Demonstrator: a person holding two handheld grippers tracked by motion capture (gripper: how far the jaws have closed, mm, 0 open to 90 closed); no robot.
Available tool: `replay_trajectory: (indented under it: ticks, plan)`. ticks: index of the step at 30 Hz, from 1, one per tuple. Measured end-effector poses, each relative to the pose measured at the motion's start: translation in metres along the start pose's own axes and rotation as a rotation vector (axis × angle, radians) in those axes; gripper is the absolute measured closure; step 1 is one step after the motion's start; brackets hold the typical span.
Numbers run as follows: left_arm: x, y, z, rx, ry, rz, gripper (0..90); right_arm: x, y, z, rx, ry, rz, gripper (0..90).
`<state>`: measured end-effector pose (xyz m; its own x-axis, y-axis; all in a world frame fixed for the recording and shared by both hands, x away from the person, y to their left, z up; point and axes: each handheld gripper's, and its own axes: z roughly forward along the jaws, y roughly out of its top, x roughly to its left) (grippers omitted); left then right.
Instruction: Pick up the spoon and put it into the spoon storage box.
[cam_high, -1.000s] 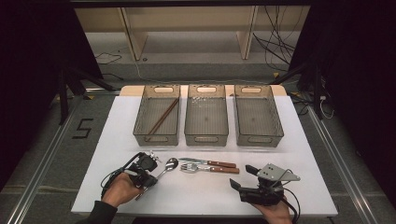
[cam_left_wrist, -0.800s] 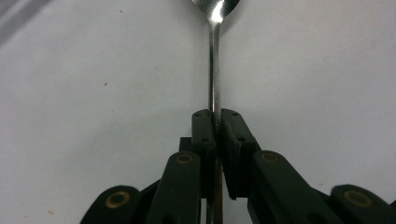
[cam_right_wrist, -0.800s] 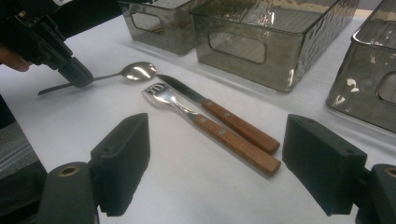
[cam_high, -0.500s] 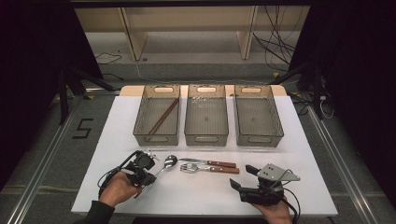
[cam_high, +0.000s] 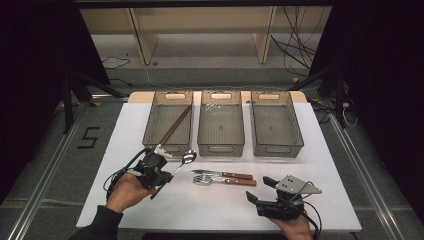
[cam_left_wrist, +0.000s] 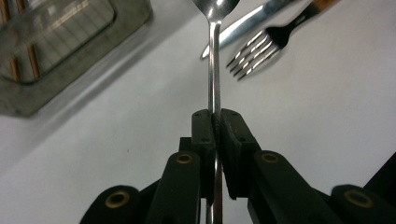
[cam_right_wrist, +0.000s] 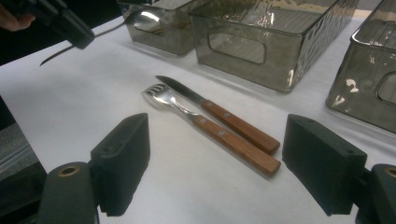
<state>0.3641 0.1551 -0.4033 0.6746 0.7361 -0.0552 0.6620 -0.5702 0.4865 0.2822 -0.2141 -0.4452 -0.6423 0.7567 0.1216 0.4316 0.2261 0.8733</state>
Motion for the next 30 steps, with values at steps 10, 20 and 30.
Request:
replay_trajectory:
  ticks: [10, 20, 30]
  plan:
    - [0.000, 0.052, -0.008, -0.086, -0.021, 0.017, 84.1, -0.001, 0.000, -0.001, -0.004, 0.002, 0.000, 24.0]
    - [-0.001, 0.105, -0.003, -0.147, -0.020, 0.018, 84.1, -0.001, 0.000, -0.002, -0.006, 0.006, 0.001, 24.0]
    - [0.006, 0.140, 0.011, -0.172, -0.031, -0.001, 84.1, -0.002, 0.000, -0.002, -0.010, 0.009, 0.003, 24.0]
